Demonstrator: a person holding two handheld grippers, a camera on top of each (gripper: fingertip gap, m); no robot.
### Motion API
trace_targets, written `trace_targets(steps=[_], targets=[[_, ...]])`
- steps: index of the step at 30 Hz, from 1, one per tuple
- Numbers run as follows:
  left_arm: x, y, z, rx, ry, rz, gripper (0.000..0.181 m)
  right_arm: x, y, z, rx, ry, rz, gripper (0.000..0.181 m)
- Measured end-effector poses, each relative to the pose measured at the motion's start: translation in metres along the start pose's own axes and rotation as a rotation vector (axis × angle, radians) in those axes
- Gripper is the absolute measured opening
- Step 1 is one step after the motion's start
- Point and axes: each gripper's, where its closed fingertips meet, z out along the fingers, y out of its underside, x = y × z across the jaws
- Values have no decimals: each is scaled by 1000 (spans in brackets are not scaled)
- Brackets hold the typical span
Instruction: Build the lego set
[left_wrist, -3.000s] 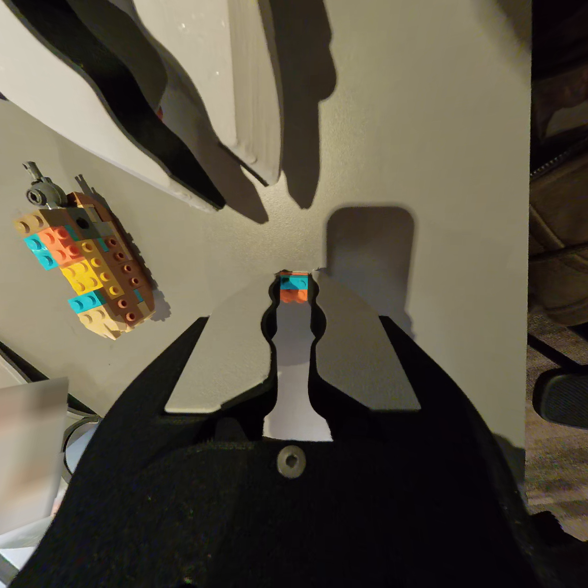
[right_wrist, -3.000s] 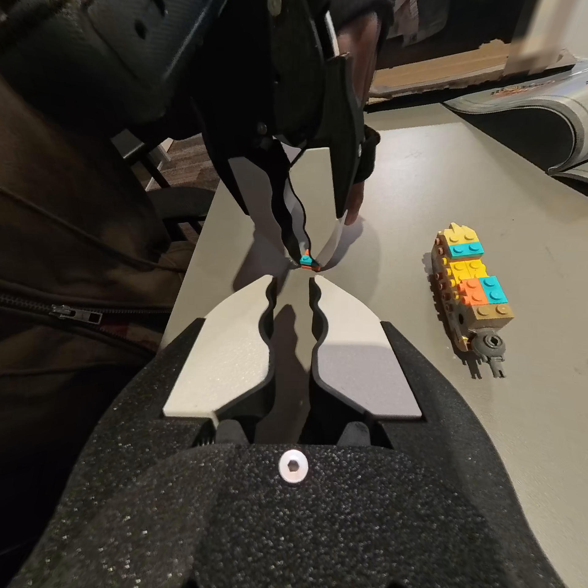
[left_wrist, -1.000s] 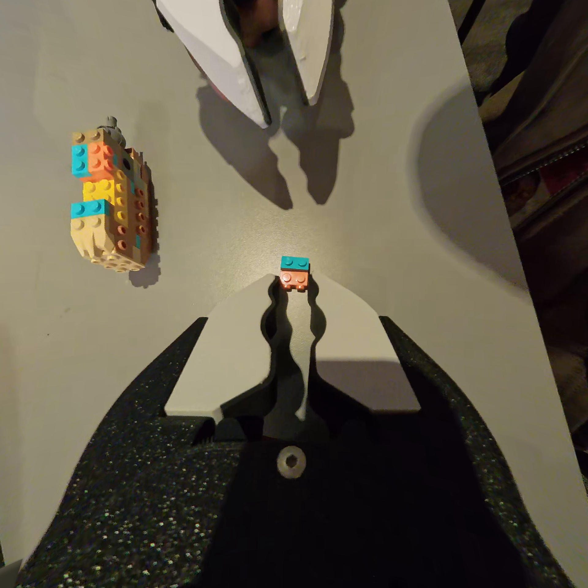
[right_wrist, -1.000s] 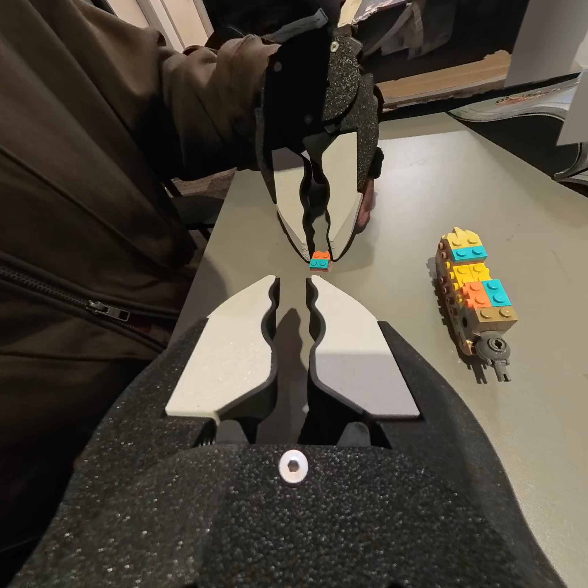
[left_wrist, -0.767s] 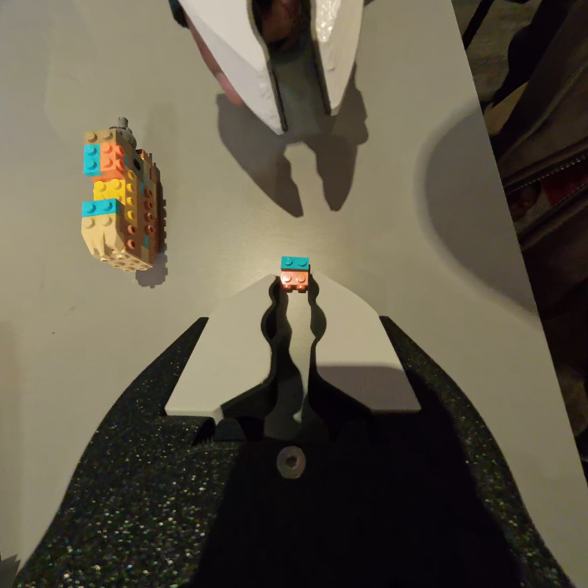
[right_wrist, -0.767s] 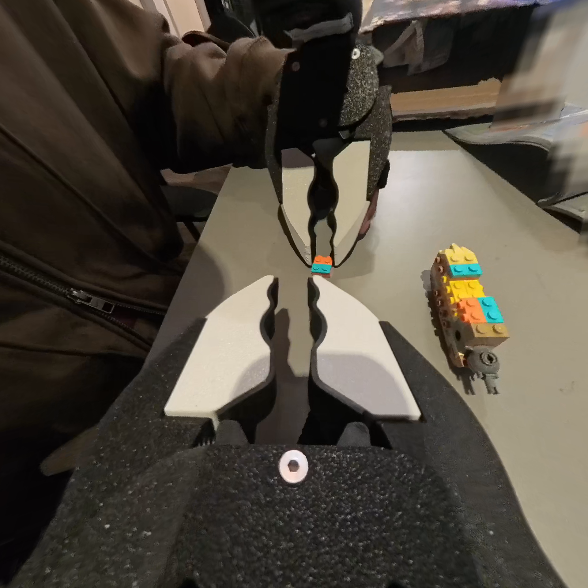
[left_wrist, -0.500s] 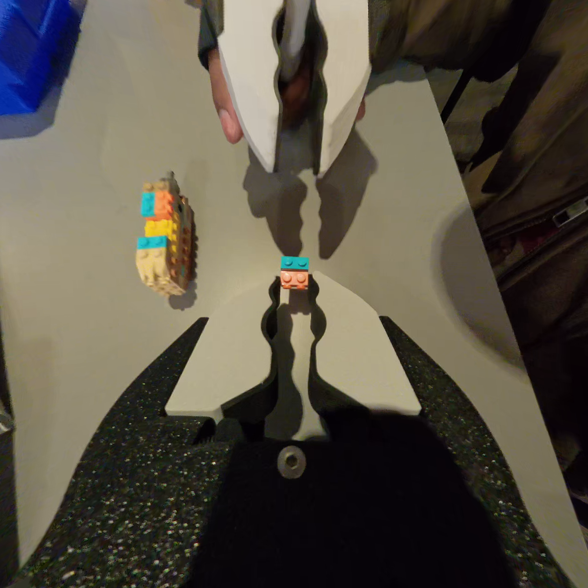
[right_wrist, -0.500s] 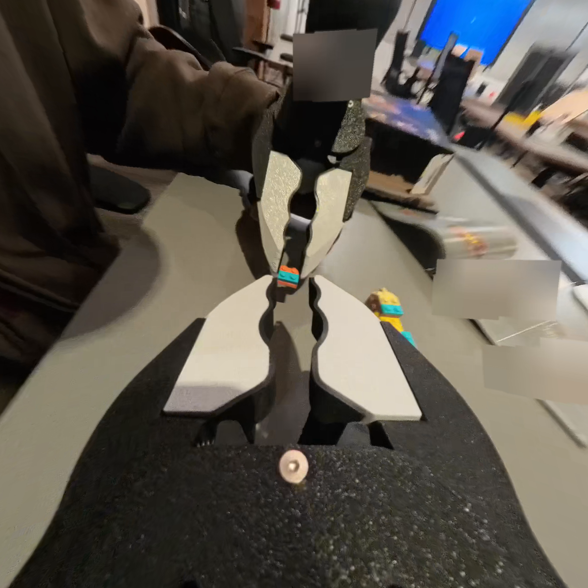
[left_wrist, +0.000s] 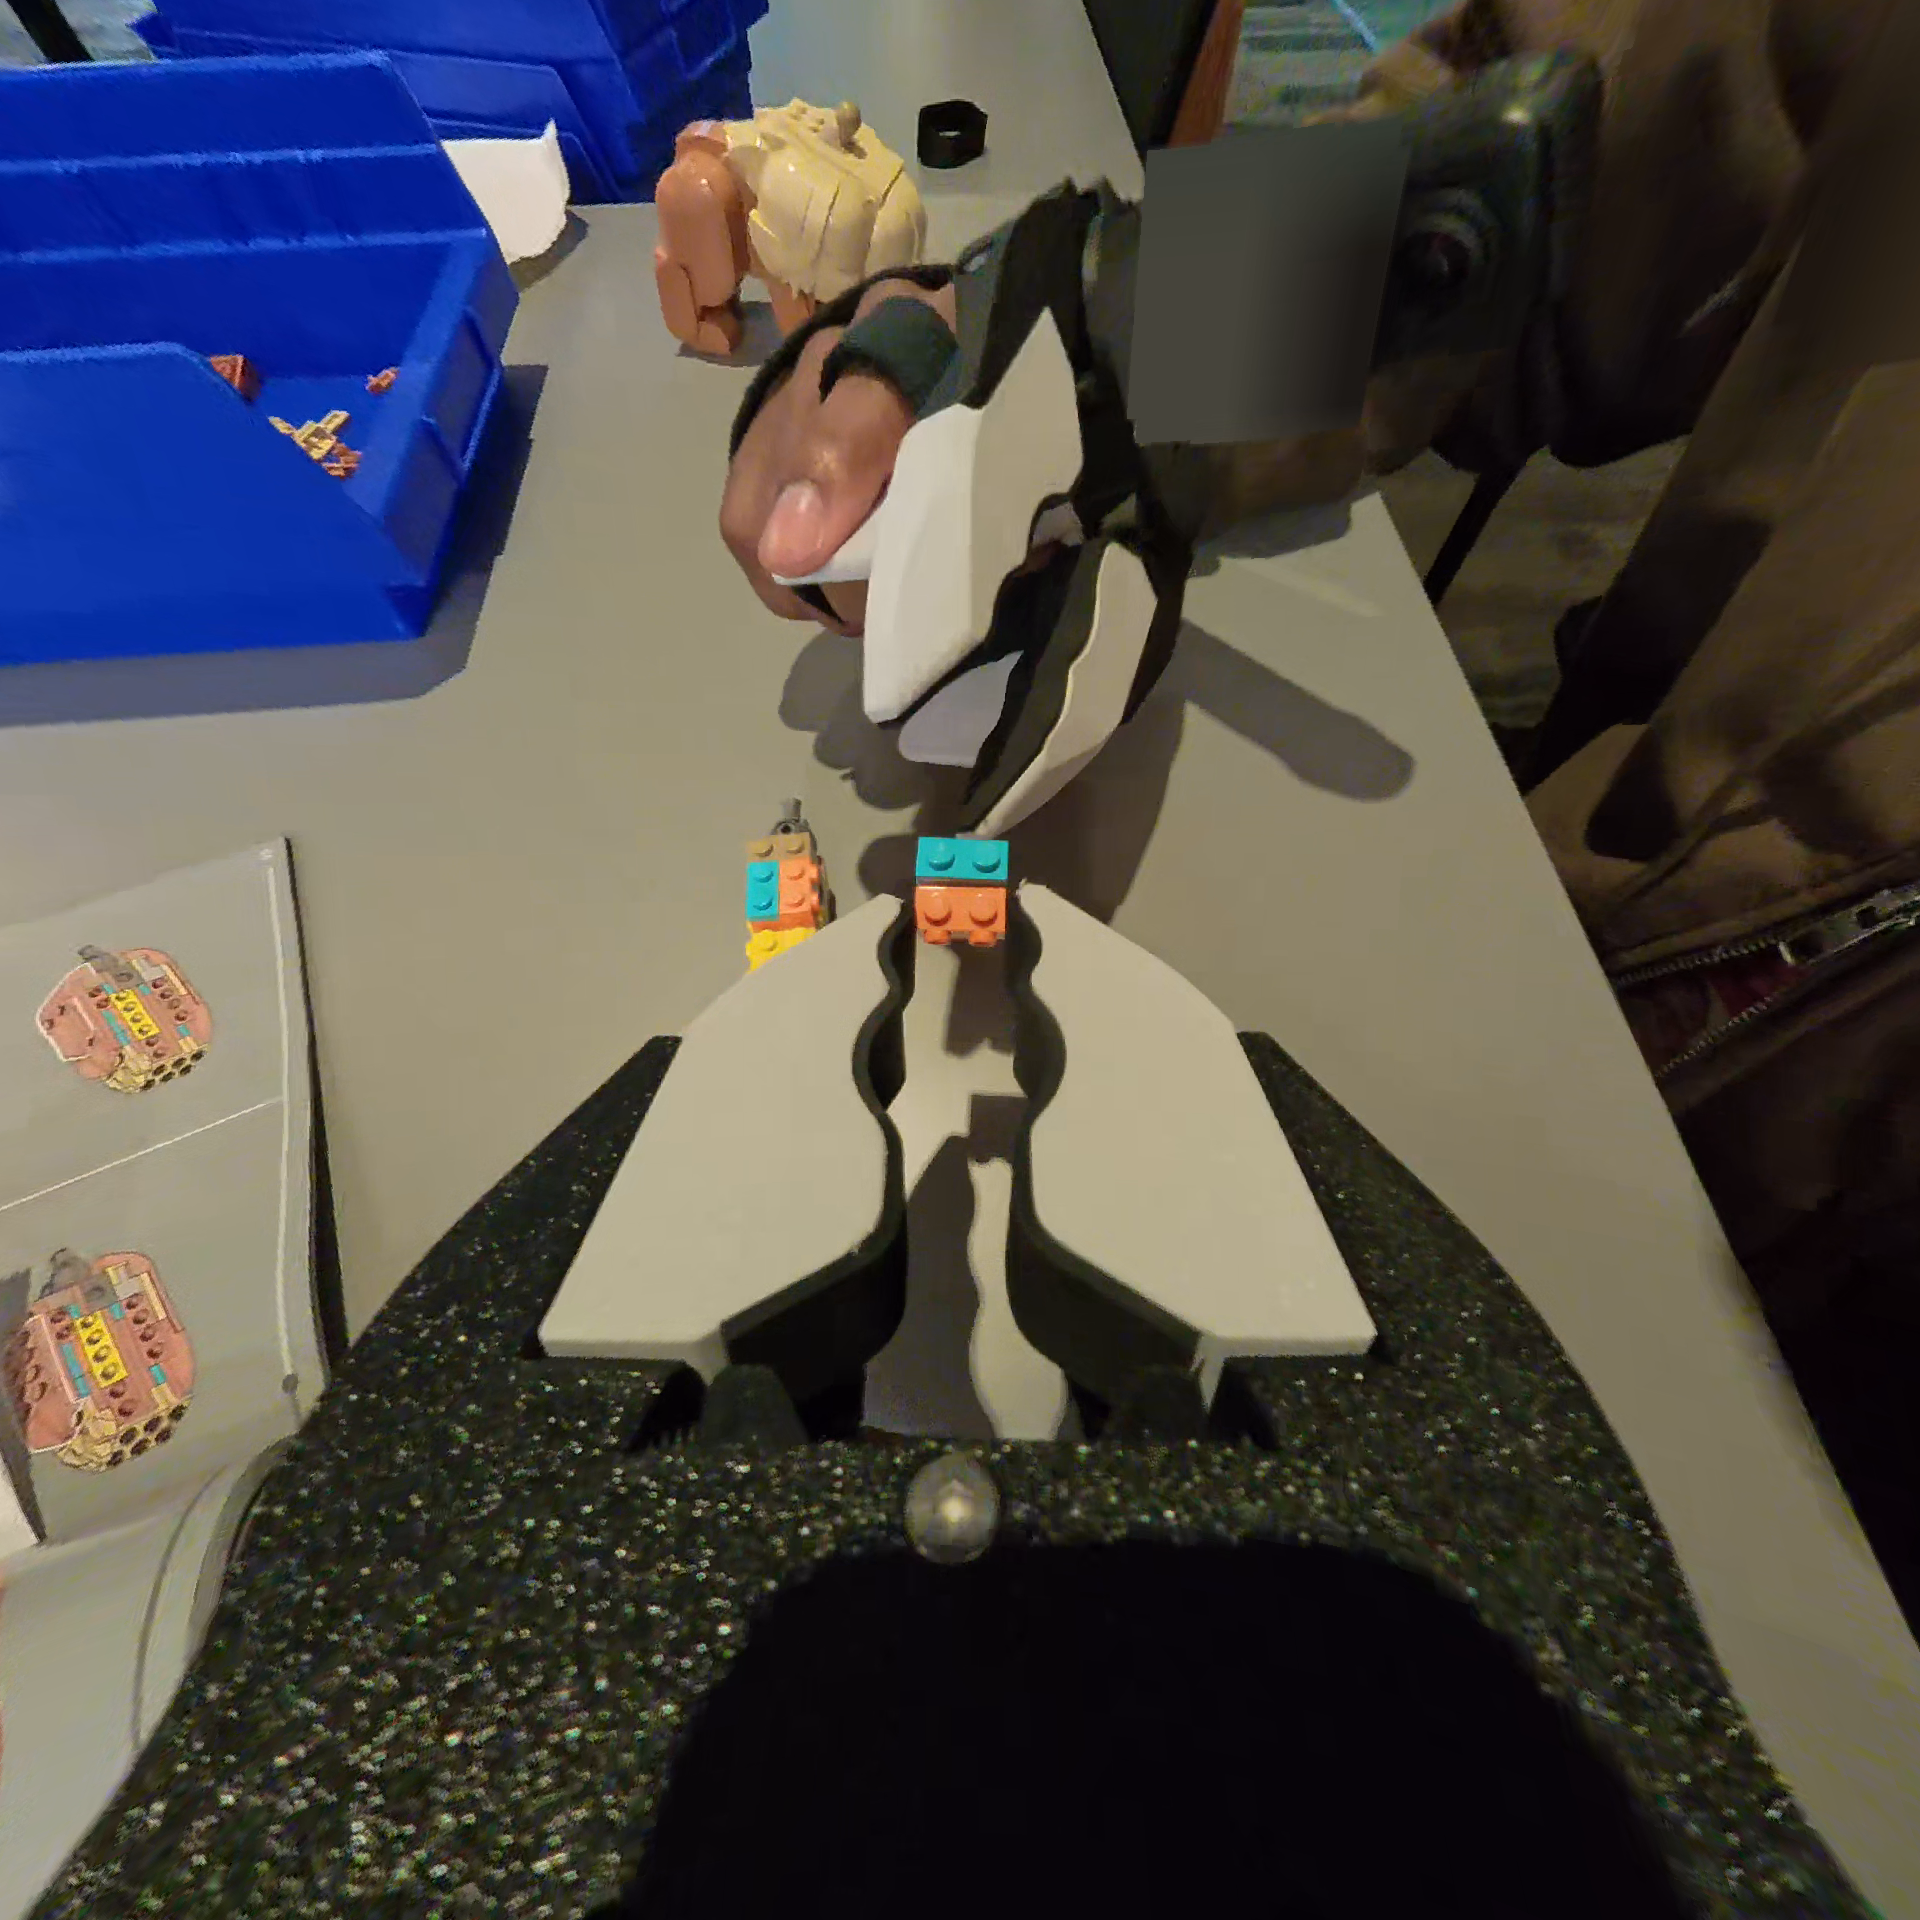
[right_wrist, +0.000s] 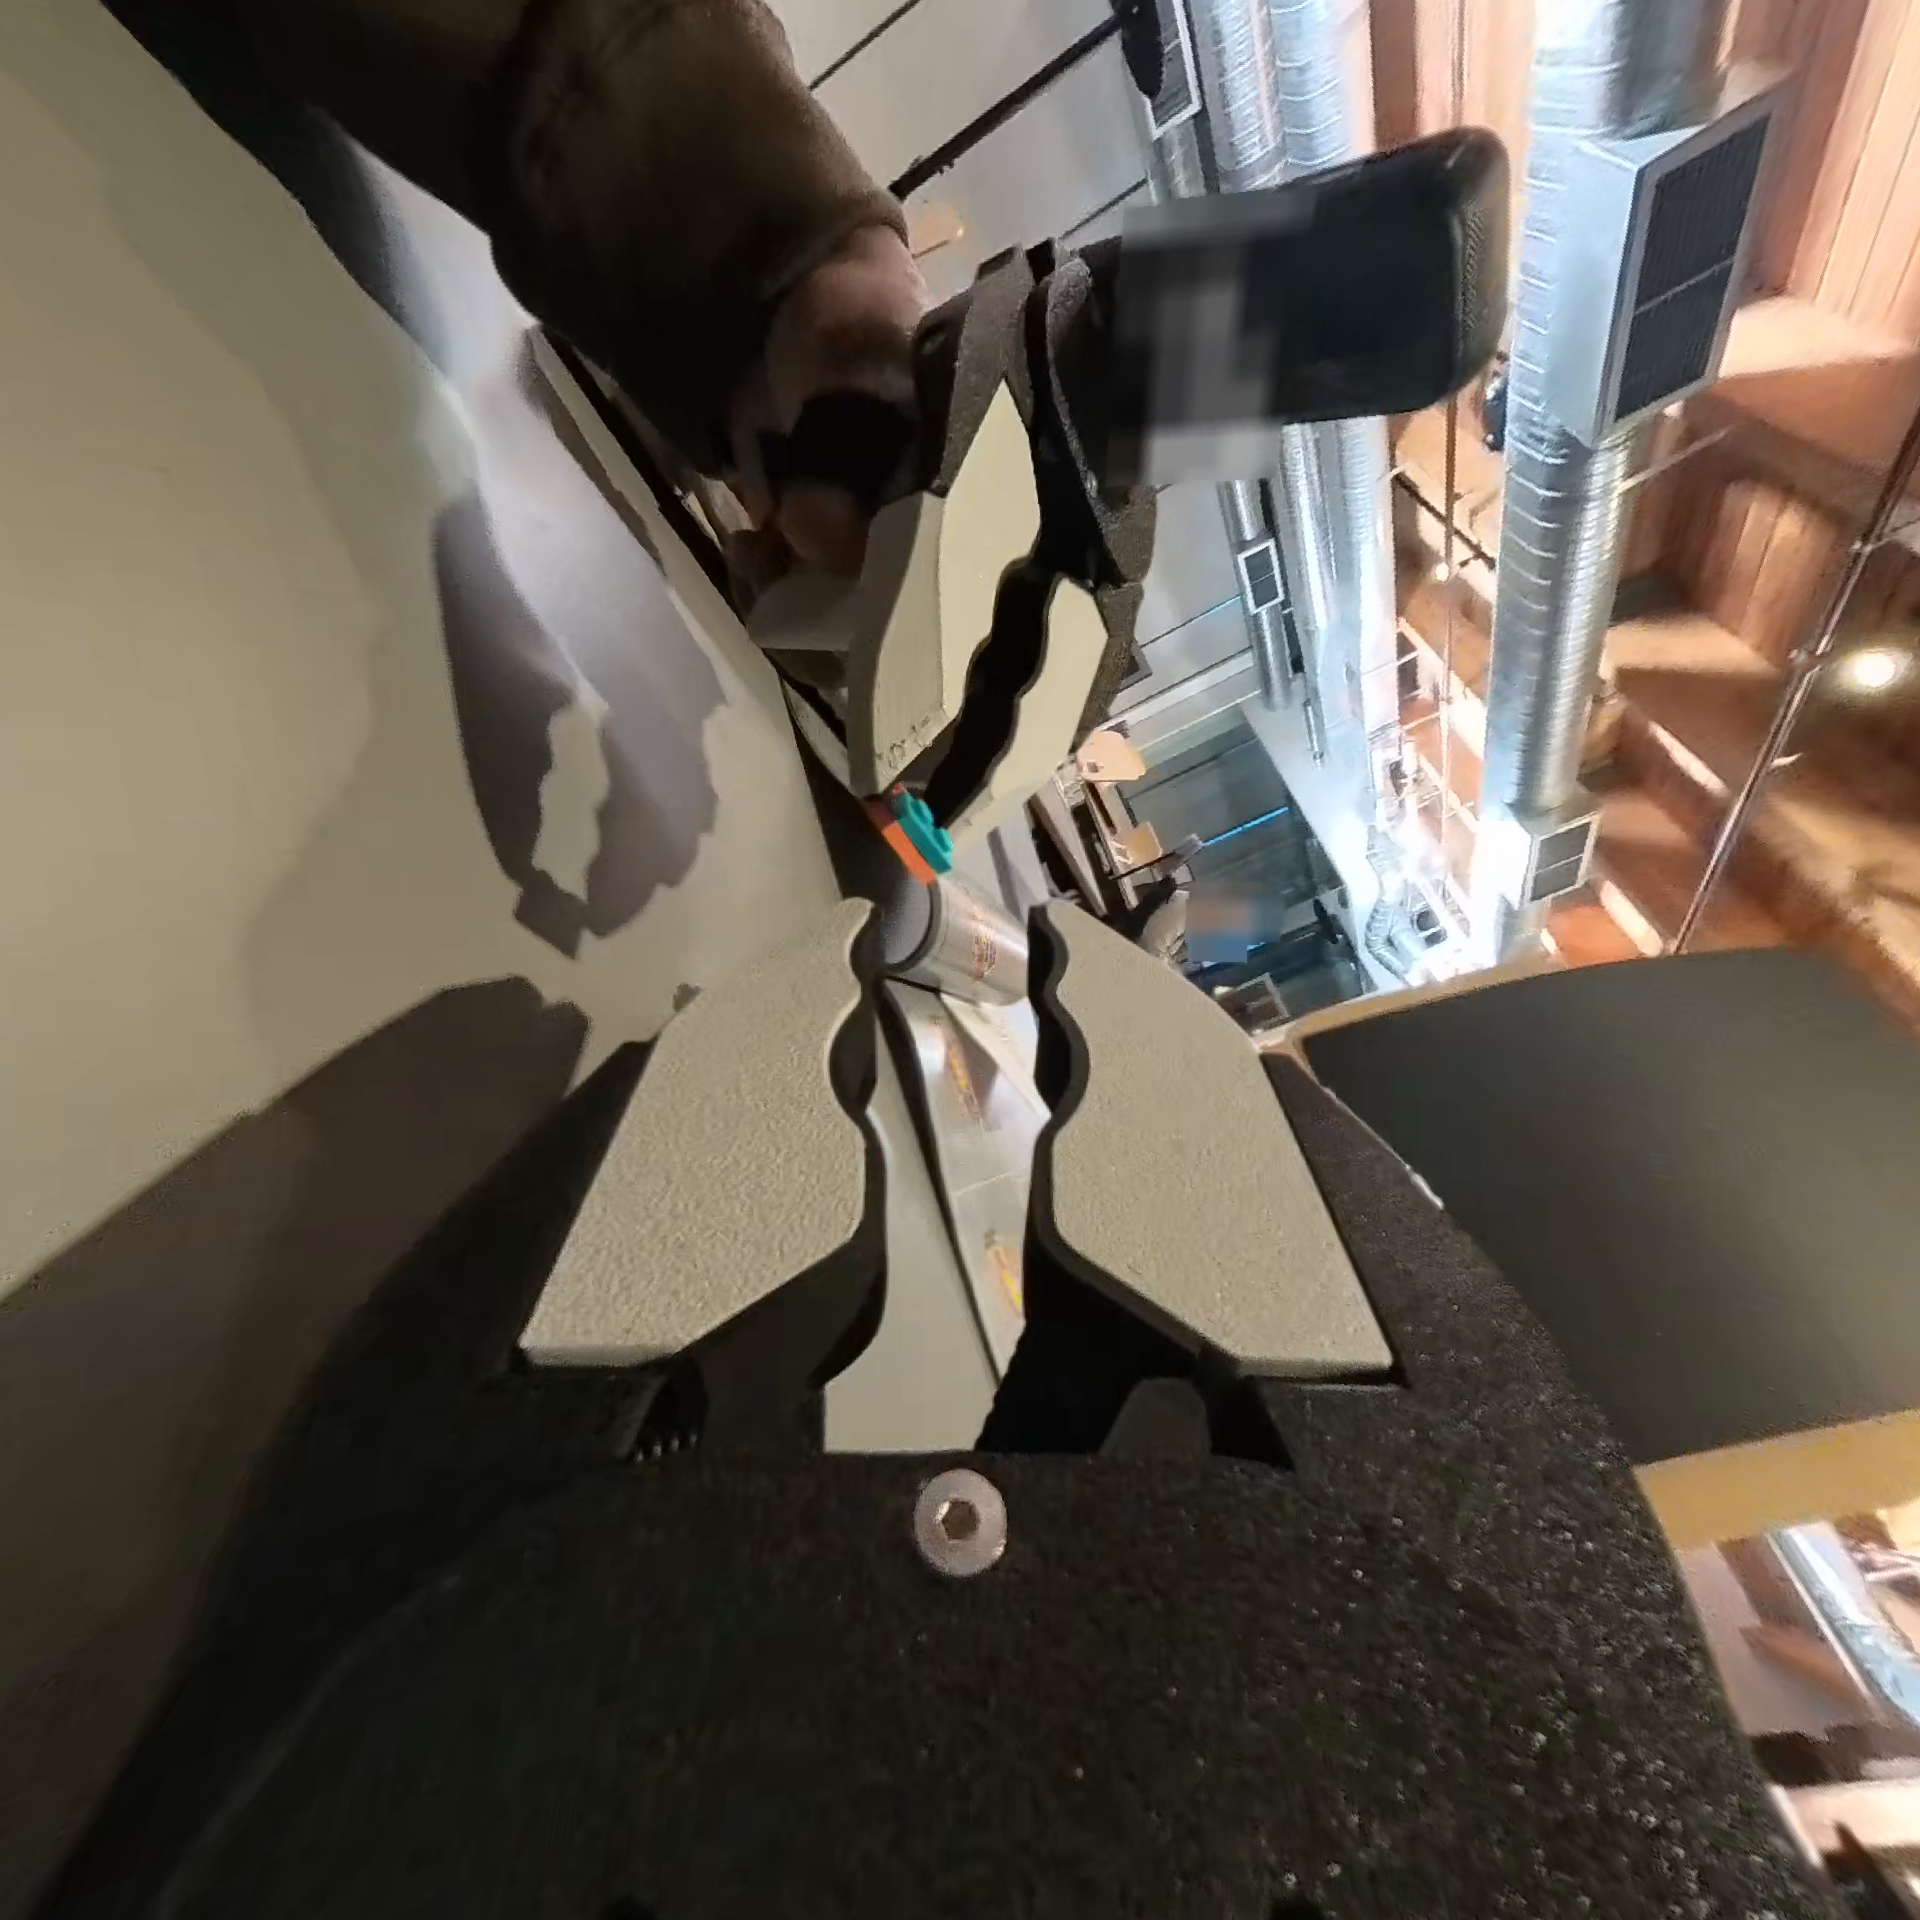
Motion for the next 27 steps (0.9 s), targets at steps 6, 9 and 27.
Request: trace_targets(steps=[6, 9, 27], targets=[[1, 7, -4, -27, -1, -6, 16, -11, -10, 7, 25, -15, -76, 26], [5, 4, -3, -23, 16, -2, 16, -13, -10, 10, 12, -14, -100, 26], [17, 5, 3, -47, 66, 6, 16, -22, -21, 12, 26, -13, -183, 19]])
